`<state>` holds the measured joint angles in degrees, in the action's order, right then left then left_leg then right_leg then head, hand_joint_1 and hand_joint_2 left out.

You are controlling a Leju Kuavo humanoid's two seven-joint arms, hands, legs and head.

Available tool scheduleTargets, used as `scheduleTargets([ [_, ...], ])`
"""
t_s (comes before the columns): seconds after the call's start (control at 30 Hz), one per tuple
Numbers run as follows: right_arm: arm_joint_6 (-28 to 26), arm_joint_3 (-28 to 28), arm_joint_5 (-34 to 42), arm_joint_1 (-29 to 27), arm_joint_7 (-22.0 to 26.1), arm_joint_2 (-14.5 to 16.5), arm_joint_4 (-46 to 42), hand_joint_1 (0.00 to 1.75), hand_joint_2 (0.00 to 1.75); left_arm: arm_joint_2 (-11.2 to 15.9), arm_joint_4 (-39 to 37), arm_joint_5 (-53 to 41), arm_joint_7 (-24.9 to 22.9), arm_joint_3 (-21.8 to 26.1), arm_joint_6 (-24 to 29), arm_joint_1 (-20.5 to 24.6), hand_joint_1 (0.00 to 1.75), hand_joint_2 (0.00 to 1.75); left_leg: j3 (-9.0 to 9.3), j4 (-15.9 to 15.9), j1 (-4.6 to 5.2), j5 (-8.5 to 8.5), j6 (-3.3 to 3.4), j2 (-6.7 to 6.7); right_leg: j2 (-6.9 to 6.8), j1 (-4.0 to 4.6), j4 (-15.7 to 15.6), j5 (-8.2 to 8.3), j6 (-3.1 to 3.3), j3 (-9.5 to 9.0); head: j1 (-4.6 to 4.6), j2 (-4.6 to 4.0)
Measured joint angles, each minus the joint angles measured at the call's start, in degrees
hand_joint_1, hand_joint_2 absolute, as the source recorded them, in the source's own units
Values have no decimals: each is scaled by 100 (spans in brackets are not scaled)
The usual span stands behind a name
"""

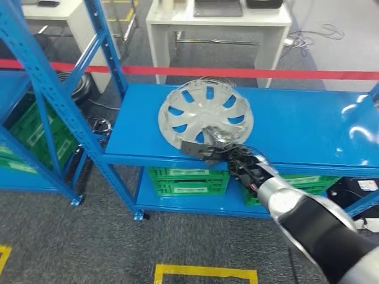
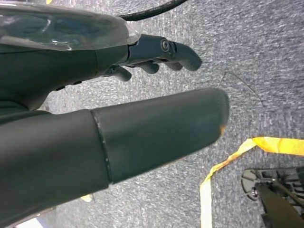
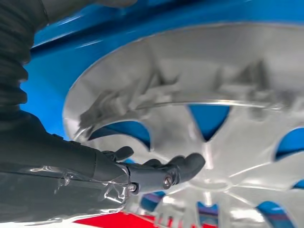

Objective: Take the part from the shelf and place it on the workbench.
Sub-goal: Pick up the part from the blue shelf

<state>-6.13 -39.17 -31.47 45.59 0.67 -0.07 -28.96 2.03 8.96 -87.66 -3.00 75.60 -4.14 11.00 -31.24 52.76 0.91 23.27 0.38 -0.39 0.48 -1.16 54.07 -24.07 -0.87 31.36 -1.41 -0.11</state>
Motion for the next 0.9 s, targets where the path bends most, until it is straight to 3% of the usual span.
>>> scheduleTargets([
  [0.07,6,3,2,-13,10,-2,0,0,175,2,0,-1,1,0,1,2,0,0,-3,10,-3,3,9,-4,-3,-6,-19,9,-96,-14,9,0],
  [0.23,8,5,12,-18,13,-5,0,3,175,1,0,0,1,0,1,-4,0,0,-5,11,-3,4,12,-6,-3,-6,-24,20,-94,-15,-14,0],
  [0.5,101,65,198,-49,99,-65,-15,52,175,0,0,-1,1,0,-3,3,0,0,-1,4,-21,5,13,-1,5,11,-24,19,-88,-9,9,0],
  [0.9,165,144,297,-57,105,-169,-140,56,175,2,0,0,8,0,-3,-4,0,0,-2,-4,-54,-6,-6,-1,5,42,-24,26,-66,-7,30,0],
])
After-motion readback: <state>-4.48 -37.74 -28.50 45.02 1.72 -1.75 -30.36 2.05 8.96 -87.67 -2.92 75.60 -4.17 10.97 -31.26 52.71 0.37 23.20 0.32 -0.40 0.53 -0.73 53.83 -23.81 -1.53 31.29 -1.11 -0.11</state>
